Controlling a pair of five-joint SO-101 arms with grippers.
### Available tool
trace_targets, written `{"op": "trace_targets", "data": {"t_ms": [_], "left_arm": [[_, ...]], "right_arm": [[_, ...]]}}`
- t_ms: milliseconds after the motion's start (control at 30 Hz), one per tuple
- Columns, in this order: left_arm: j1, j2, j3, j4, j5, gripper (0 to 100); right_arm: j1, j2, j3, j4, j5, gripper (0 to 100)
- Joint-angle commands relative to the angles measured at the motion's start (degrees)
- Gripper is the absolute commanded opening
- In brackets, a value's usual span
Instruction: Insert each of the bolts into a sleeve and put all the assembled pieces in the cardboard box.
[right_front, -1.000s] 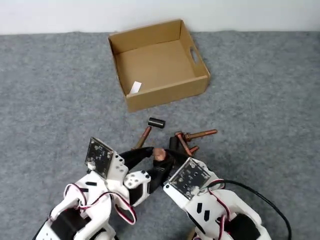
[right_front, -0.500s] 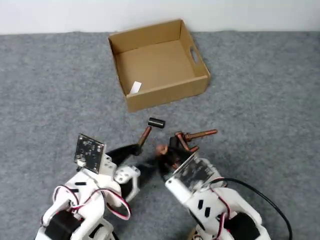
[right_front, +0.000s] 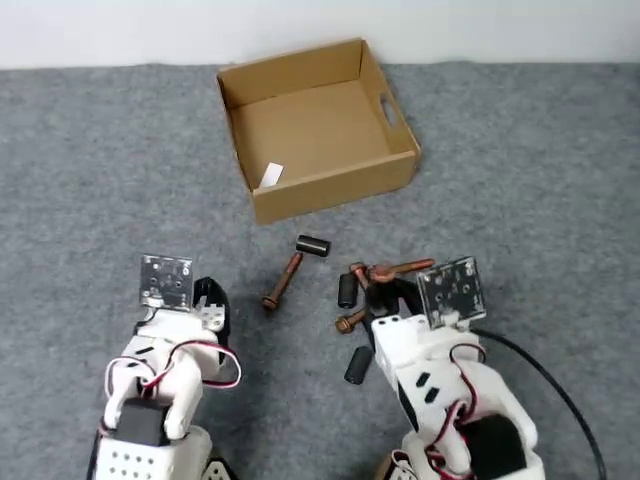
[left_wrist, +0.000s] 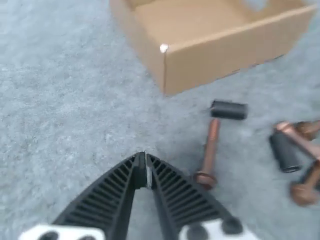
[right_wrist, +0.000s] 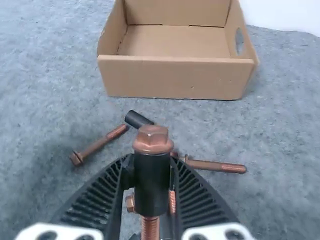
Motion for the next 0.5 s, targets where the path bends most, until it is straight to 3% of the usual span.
{"op": "trace_targets", "data": {"t_ms": [0,200,467], "left_arm": [[-1.05,-0.09,5.49,-10.37,-2.46,0],[-0.35,0.26,5.85,-12.84,-2.81,0],[-0.44,0.26,5.85,-6.15,-2.55,0]], "right_arm": [[1.19,9.71,-9.41,-1.71,-2.99,0.8],[1.71,30.64,-23.3,-8.13,-7.56,0.8],[1.71,58.33,-42.46,-20.88,-7.3,0.8]]}}
